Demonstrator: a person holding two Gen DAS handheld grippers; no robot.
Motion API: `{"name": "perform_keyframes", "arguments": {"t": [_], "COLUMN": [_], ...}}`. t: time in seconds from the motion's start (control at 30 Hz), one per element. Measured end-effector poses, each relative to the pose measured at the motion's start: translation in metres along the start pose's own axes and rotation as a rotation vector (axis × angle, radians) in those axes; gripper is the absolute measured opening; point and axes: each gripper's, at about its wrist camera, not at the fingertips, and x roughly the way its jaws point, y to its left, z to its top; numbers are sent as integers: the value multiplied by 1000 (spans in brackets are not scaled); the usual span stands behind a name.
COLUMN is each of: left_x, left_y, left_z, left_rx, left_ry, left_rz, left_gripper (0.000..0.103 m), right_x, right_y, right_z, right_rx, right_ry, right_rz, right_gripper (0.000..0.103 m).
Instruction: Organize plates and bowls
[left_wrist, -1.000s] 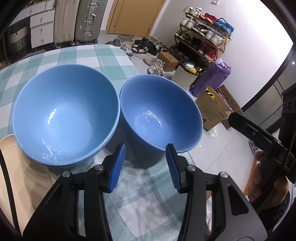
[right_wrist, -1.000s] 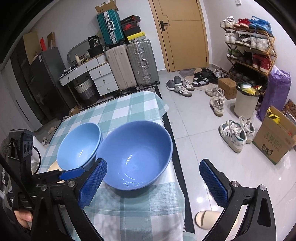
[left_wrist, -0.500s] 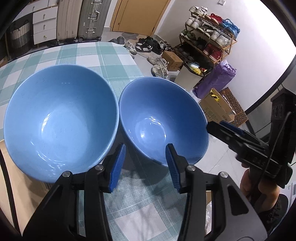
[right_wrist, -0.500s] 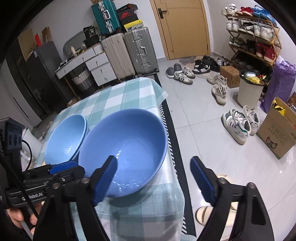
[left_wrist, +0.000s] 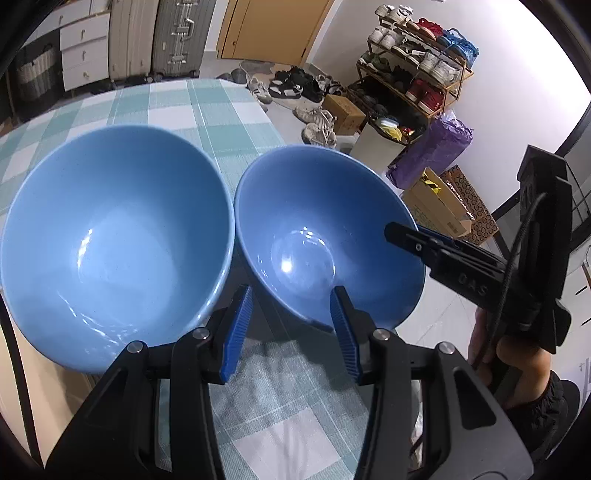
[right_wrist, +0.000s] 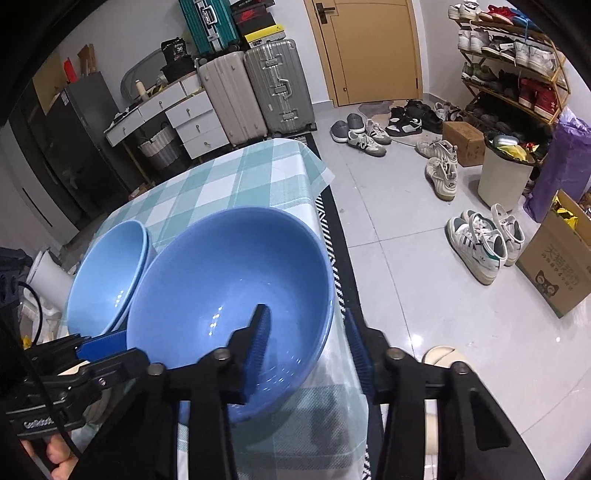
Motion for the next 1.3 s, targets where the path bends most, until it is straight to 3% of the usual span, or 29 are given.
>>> {"name": "perform_keyframes", "arguments": {"t": [0.1, 0.2, 0.23, 0.73, 1.3], "left_x": [1, 2, 3, -4, -52], "left_y": [0, 0, 0, -7, -17], "left_z": [-1, -2, -2, -4, -10], "left_rx": [-2, 4, 6, 48, 108], "left_ry": [4, 2, 4, -22, -97], "left_rz": [-15, -12, -16, -4, -23], "left_gripper": [40, 31, 27, 26, 26], "right_x": [3, 2, 2, -5, -68], "right_y": [-1, -2, -2, -2, 23], "right_z": [1, 1, 1, -1, -6], "right_rx": [-5, -13, -15, -11, -52], "right_ry": [-4, -20, -24, -41, -125], "right_rz": [-12, -39, -39, -36, -71], "right_gripper": [24, 12, 11, 11, 12]}}
